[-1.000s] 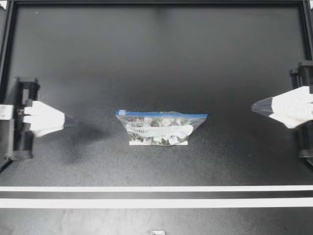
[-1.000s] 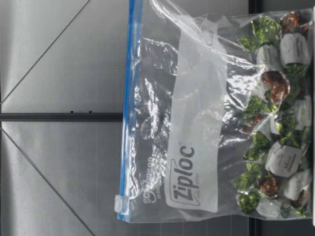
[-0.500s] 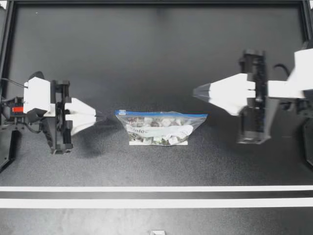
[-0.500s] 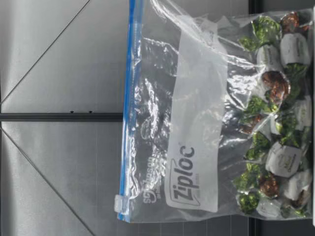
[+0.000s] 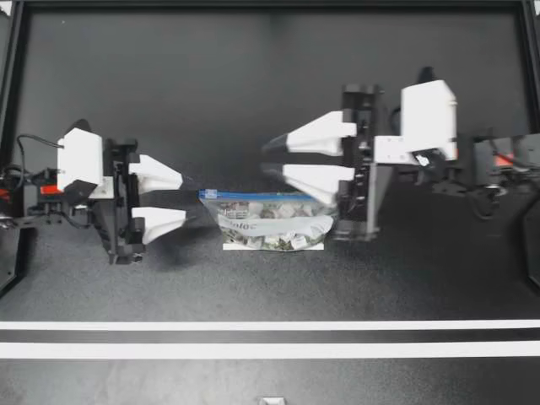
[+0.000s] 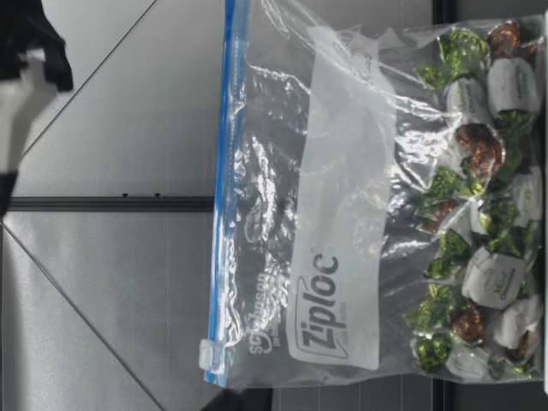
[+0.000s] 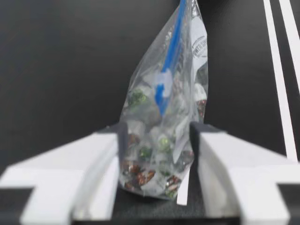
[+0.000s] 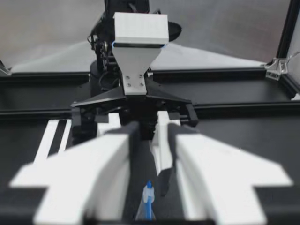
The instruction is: Slide open the ziploc bag.
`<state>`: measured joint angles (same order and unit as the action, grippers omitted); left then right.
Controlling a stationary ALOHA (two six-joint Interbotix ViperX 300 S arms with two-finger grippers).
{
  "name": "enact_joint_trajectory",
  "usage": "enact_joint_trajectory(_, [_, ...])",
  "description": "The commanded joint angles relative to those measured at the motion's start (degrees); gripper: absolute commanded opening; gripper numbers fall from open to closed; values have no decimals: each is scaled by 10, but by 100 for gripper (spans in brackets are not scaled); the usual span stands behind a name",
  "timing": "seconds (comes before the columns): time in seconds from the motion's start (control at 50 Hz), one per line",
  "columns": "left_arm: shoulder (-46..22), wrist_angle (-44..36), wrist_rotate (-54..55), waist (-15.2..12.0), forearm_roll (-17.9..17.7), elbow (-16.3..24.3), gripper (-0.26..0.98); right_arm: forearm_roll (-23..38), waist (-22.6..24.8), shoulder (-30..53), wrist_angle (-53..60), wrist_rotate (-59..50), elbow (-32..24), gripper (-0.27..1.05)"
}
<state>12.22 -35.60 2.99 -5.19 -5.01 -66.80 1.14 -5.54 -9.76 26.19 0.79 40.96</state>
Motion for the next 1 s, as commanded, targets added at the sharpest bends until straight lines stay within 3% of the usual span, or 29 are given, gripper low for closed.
enact_joint_trajectory(0.0, [-6, -15, 1, 3, 2, 19, 41, 3, -6, 18, -11, 0, -36, 44])
enact_joint_trajectory(0.18, [-14, -17, 1, 6, 3, 27, 37, 12, -6, 61, -53, -1, -71, 44])
enact_joint_trajectory(0.5, [-13, -13, 3, 6, 2, 28, -3, 38, -5, 135, -132, -1, -131, 49])
enact_joint_trajectory(0.64, [-9, -12, 2, 6, 3, 29, -14, 41, -5, 153, -162, -1, -145, 53])
enact_joint_trajectory(0.98, [-4, -9, -3, 6, 4, 32, -14, 40, 3, 177, -183, -2, -155, 53])
